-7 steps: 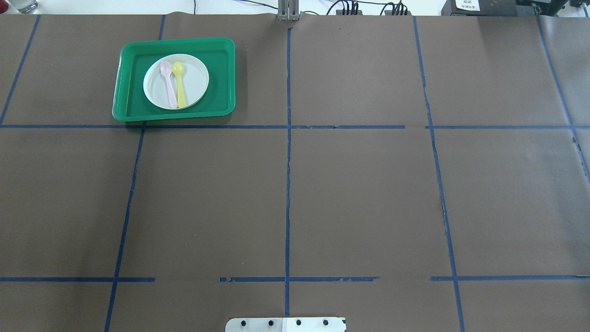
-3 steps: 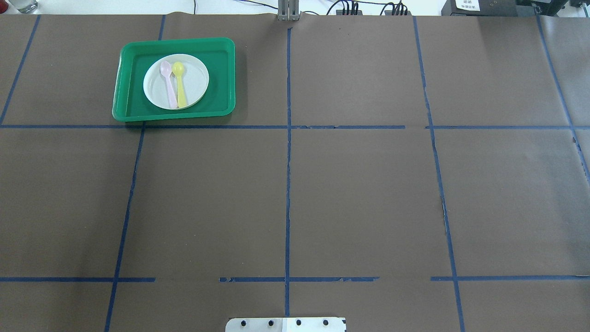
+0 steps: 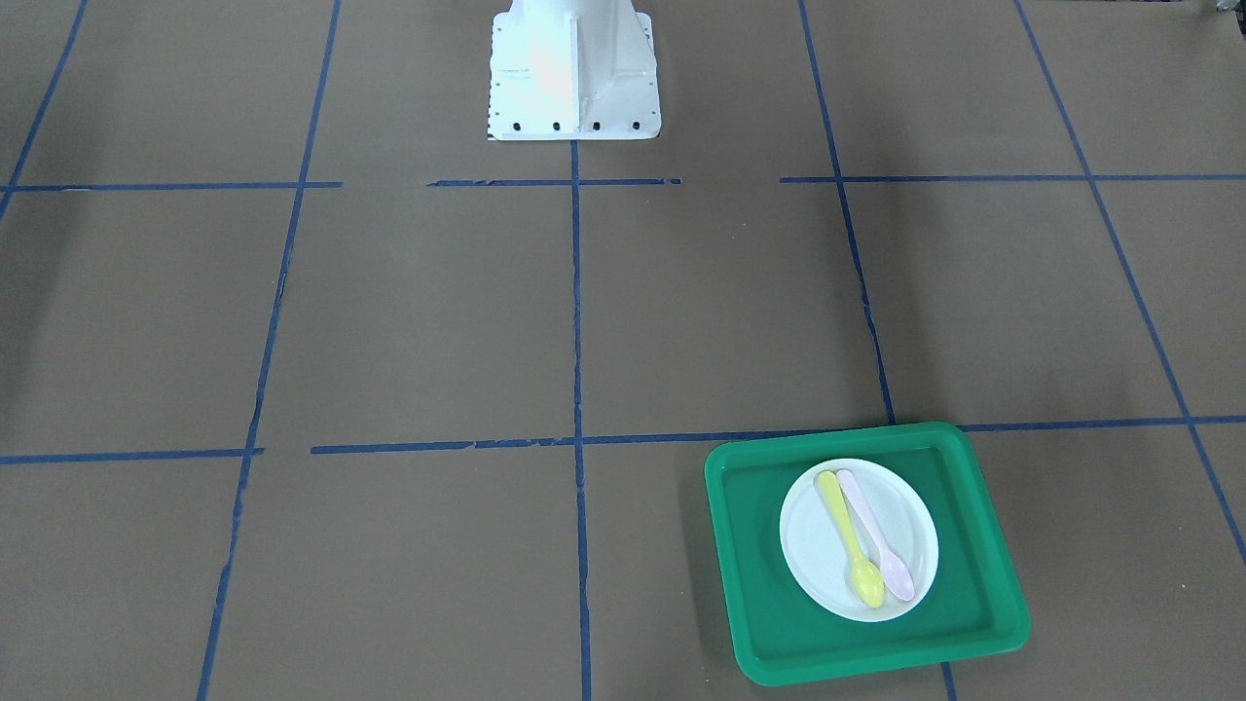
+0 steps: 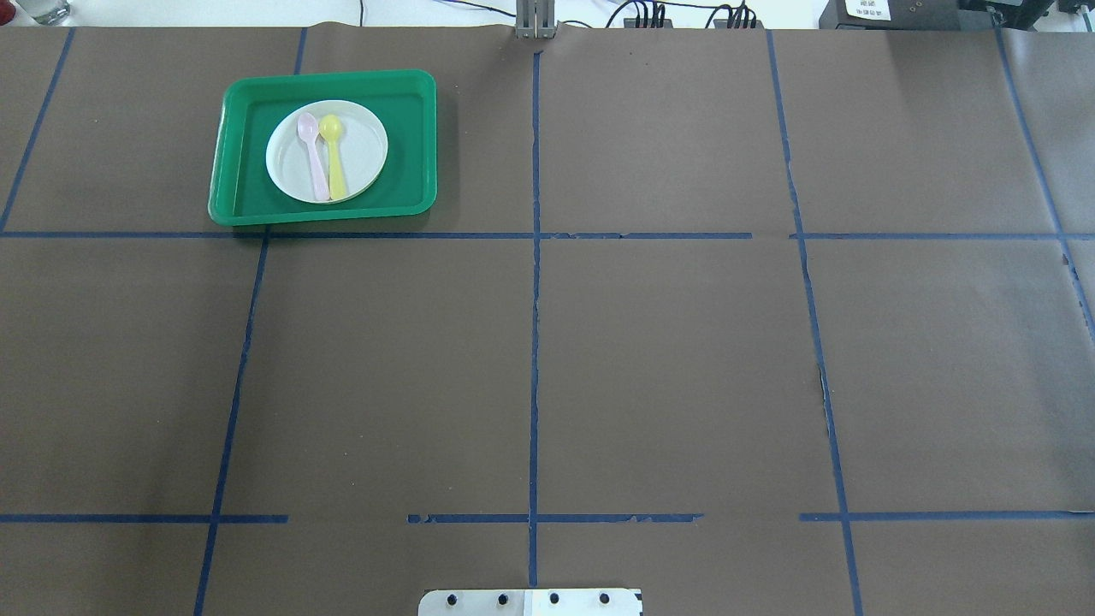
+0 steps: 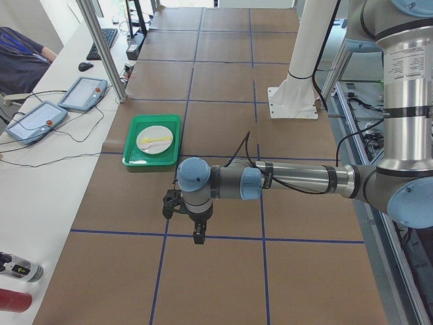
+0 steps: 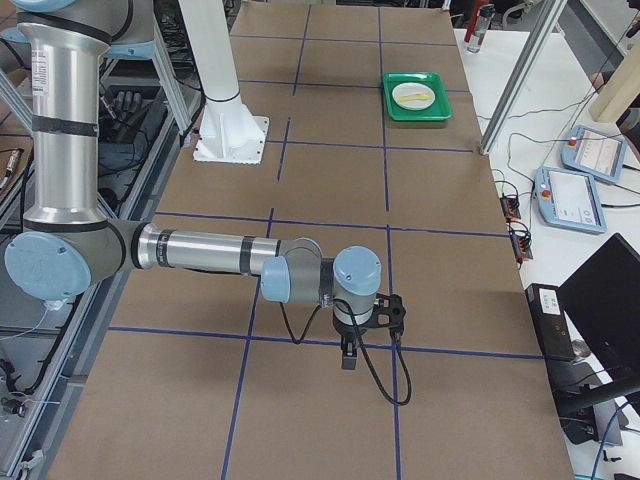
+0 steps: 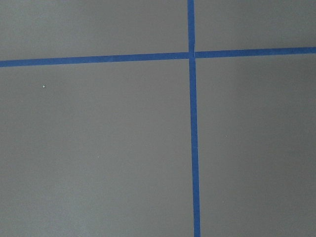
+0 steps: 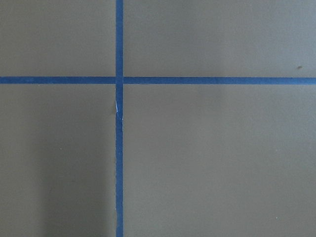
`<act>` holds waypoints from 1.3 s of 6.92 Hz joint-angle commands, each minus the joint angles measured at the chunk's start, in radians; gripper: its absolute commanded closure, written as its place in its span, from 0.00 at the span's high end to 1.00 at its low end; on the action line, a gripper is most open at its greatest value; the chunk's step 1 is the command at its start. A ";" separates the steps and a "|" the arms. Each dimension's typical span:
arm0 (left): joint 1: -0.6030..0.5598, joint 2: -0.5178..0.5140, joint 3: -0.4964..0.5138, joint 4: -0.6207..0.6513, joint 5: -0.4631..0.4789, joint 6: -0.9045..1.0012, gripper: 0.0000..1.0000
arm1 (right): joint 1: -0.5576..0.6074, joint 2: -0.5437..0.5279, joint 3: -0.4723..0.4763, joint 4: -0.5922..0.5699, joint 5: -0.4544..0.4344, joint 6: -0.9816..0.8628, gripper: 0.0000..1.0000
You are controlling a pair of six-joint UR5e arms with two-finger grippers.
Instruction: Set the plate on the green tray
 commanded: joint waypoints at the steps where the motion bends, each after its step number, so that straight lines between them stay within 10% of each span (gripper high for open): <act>1: 0.001 -0.001 -0.002 0.002 0.000 0.009 1.00 | 0.000 0.000 0.000 0.000 0.000 0.000 1.00; 9: 0.000 -0.001 -0.011 0.025 -0.002 0.009 1.00 | 0.000 0.000 0.000 0.000 0.000 0.000 1.00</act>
